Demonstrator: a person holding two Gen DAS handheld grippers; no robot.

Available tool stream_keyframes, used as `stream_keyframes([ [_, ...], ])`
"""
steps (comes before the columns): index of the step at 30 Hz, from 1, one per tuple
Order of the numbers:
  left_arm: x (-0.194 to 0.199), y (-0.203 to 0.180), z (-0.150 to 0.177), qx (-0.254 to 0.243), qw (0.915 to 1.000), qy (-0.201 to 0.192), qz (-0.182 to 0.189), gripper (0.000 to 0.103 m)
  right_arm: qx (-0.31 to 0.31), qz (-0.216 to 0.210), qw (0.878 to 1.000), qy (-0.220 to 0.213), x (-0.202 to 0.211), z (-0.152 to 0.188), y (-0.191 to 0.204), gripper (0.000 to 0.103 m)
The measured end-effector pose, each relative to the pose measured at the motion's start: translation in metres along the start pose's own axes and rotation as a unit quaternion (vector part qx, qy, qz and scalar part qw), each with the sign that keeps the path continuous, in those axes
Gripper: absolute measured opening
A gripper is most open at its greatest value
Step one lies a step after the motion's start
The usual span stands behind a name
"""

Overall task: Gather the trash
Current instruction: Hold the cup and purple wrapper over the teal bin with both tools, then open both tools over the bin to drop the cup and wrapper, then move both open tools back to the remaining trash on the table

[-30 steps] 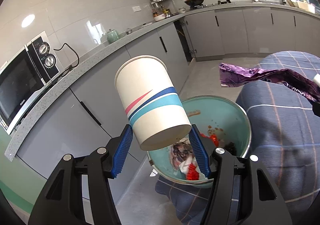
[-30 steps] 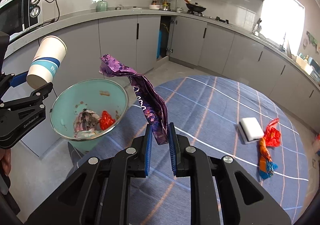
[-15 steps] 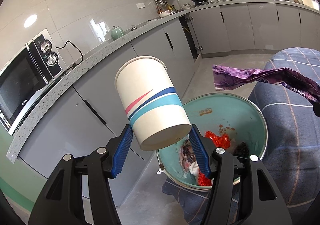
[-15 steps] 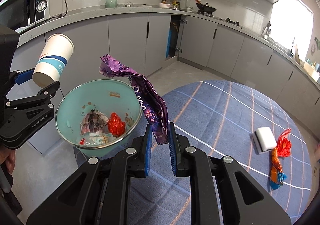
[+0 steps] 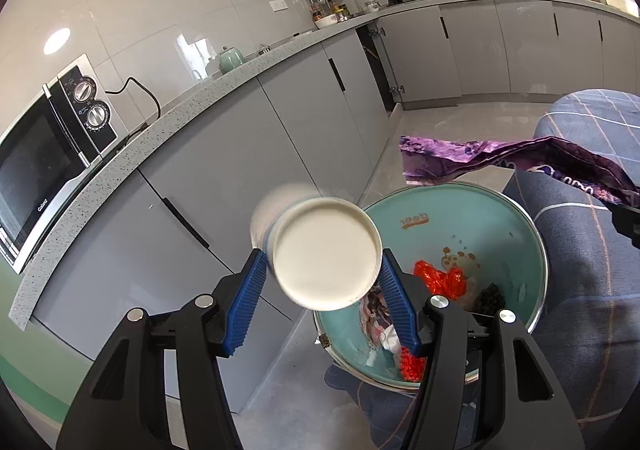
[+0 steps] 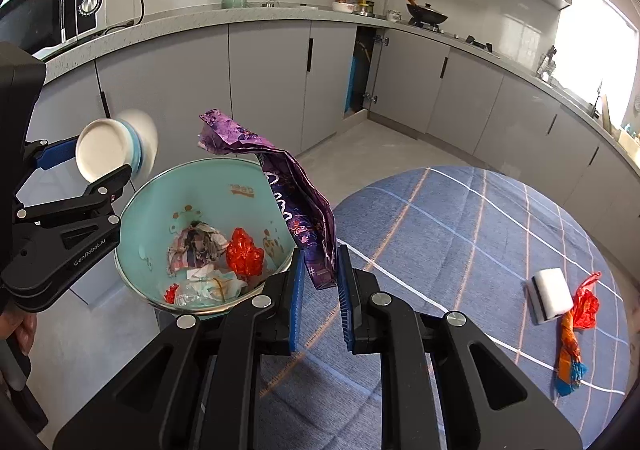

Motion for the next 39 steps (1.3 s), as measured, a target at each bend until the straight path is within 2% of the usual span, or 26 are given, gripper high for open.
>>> stream_keyframes([
  [8,-0.008,-0.004,-0.003,-0.005,0.9999,0.007,0.008,0.050,0.005,-0.006,1.000,0.005,-0.009,-0.005,0.002,0.017],
  [16,-0.013,-0.005,-0.003,-0.002,0.9999,0.004,0.014,0.052,0.010,-0.020,1.000,0.012,-0.018,-0.007,0.009,0.018],
  [18,-0.013,-0.001,-0.003,0.004,0.9999,0.003,0.009,0.065,0.014,-0.023,1.000,0.017,-0.021,-0.007,0.012,0.020],
  [19,-0.012,0.000,-0.003,0.004,1.0000,0.001,0.007,0.067,0.017,-0.028,0.999,0.016,-0.022,-0.008,0.014,0.027],
  [20,-0.012,0.002,-0.003,0.006,1.0000,0.000,0.001,0.072,0.019,-0.032,0.999,0.014,-0.023,-0.009,0.016,0.038],
  [21,-0.012,0.005,-0.003,0.010,0.9999,-0.001,-0.003,0.077,0.019,-0.030,0.999,0.011,-0.023,-0.010,0.017,0.043],
  [25,-0.013,0.012,-0.001,0.016,0.9998,0.002,-0.010,0.081,0.015,-0.034,0.999,0.009,-0.022,-0.010,0.018,0.045],
  [31,-0.011,0.013,0.002,0.016,0.9997,0.001,-0.017,0.091,0.010,-0.037,0.999,0.006,-0.018,-0.008,0.017,0.051],
  [33,-0.008,0.013,0.002,0.015,0.9996,-0.003,-0.023,0.097,0.010,-0.037,0.999,0.005,-0.017,-0.007,0.017,0.052],
  [35,-0.006,0.012,0.002,0.015,0.9996,-0.004,-0.023,0.097,0.009,-0.035,0.999,0.003,-0.015,-0.006,0.016,0.055],
  [39,-0.004,0.014,0.003,0.014,0.9996,-0.004,-0.025,0.097,0.006,-0.033,0.999,0.000,-0.010,-0.003,0.012,0.056],
])
Point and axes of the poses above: each gripper's, at about its wrist camera, not at the fingertips, and x roughly against the way its jaws point, y to its left, z to its underside, the point moved 7 cm from there along -x, roughly the way its jaws point, and after that the axes turned 13 degrees about y, right-handed, at the moved point
